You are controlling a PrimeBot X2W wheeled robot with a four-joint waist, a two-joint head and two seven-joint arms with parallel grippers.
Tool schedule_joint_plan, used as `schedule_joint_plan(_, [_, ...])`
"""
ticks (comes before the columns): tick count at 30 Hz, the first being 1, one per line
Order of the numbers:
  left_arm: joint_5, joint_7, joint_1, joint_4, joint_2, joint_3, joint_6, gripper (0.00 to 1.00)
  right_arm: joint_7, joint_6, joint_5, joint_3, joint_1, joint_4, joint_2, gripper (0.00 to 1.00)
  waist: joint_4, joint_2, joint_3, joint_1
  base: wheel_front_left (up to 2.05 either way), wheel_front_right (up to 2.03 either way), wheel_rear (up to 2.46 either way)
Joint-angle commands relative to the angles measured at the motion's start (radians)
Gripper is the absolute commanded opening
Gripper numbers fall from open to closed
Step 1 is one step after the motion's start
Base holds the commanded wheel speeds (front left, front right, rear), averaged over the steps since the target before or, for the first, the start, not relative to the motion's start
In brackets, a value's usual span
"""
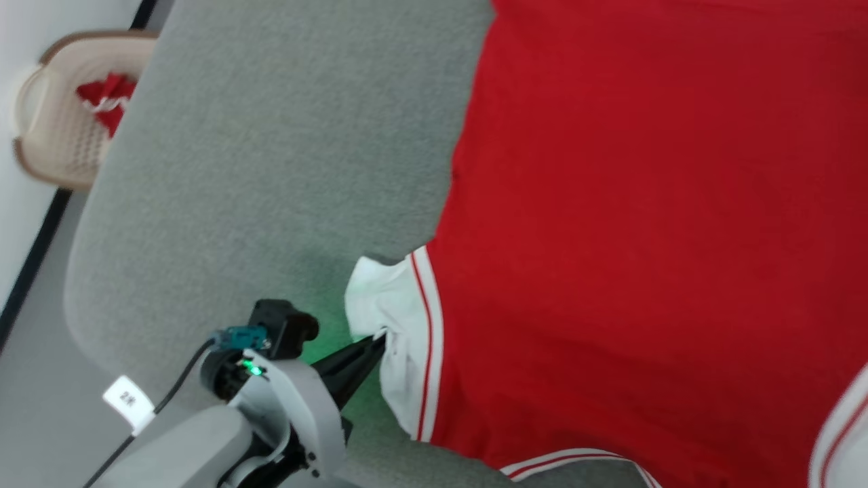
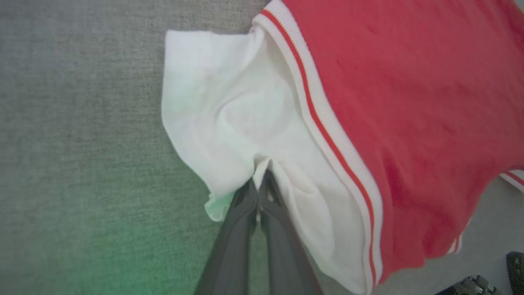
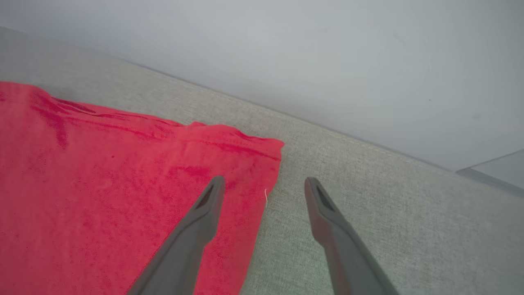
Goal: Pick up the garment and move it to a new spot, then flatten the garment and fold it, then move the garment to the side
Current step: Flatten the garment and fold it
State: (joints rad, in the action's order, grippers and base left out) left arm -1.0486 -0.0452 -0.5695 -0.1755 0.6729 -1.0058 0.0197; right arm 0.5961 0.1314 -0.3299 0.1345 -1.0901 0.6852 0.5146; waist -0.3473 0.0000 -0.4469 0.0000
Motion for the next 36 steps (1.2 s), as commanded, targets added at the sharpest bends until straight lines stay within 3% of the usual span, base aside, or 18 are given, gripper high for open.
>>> schedule_joint_plan(1, [0.006,-0.003,-0.017,-0.019,-0.026,-0.008,0.014,0.0,0.012,-0.002,0.027,-0.015,-0.037,0.049,0.0,1.0,-0.084,0.0,-0.075,0.0,0.0,0.0,0.0])
schedule_joint_plan(8, [0.013,-0.017,-0.049,-0.102,-0.094,-0.029,0.061,0.0,0.087,-0.002,0.145,-0.108,-0.148,0.254,0.011,1.0,-0.156,0.0,-0.115,0.0,0.0,0.0,0.0])
schedule_joint_plan(13, [0.004,-0.029,-0.052,-0.158,-0.113,-0.044,0.078,0.0,0.212,-0.001,0.207,-0.21,-0.141,0.42,-0.012,1.0,-0.175,0.0,-0.121,0.0,0.0,0.0,0.0])
schedule_joint_plan(14, [0.003,-0.031,-0.052,-0.166,-0.114,-0.046,0.082,0.0,0.246,-0.001,0.225,-0.224,-0.132,0.452,-0.018,0.84,-0.176,0.0,-0.119,0.0,0.0,0.0,0.0])
schedule_joint_plan(15, [0.001,-0.033,-0.052,-0.175,-0.113,-0.047,0.084,0.0,0.271,-0.001,0.253,-0.238,-0.124,0.478,-0.013,0.0,-0.176,0.0,-0.118,0.0,0.0,0.0,0.0])
schedule_joint_plan(20, [-0.011,-0.049,-0.055,-0.207,-0.114,-0.05,0.092,0.0,0.264,-0.002,0.357,-0.313,-0.118,0.488,-0.012,0.0,-0.161,0.0,-0.103,0.0,0.0,0.0,0.0])
schedule_joint_plan(26, [-0.033,-0.06,-0.046,-0.237,-0.087,-0.037,0.095,0.0,0.296,-0.001,0.42,-0.313,-0.106,0.467,-0.084,0.0,-0.105,0.0,-0.056,0.0,0.0,0.0,0.0])
schedule_joint_plan(32, [-0.047,-0.059,-0.042,-0.251,-0.04,-0.021,0.087,0.0,0.265,0.0,0.361,-0.233,-0.072,0.432,-0.155,0.0,-0.029,0.0,0.003,0.0,0.0,0.0,0.0])
schedule_joint_plan(36, [-0.057,-0.056,-0.032,-0.243,-0.011,-0.013,0.074,0.0,0.233,0.002,0.262,-0.156,-0.017,0.386,-0.191,0.0,0.024,0.0,0.052,0.0,0.0,0.0,0.0])
